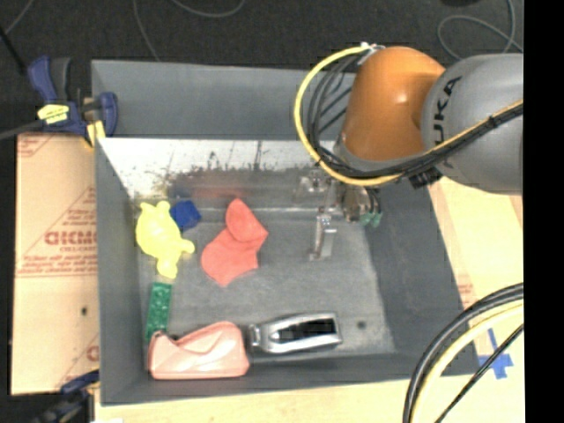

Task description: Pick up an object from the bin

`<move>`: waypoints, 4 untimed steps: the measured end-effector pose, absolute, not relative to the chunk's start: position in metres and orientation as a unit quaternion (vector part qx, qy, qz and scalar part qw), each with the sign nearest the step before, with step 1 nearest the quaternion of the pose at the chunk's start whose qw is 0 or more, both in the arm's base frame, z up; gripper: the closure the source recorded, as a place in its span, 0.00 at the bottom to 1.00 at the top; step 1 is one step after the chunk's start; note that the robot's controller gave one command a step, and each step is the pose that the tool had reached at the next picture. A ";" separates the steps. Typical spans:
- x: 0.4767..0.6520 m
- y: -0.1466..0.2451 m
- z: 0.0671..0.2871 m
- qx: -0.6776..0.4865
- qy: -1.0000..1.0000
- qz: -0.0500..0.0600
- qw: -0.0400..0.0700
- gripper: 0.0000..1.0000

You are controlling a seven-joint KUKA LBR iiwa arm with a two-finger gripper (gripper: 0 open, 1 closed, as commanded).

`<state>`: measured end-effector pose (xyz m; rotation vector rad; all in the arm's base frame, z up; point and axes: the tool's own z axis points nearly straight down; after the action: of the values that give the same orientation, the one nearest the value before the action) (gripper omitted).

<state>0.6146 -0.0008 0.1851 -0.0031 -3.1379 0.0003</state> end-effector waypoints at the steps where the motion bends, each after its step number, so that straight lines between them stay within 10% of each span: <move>1: 0.616 -0.001 0.190 -0.001 -1.000 0.000 -0.002 0.00; 4: 0.619 0.066 0.063 -0.016 -1.000 0.000 -0.006 0.00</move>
Offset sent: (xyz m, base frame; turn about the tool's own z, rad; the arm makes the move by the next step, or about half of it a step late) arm 0.0324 0.0575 -0.0936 -0.0228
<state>0.6191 0.0657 0.0629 -0.0501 -3.1531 0.0000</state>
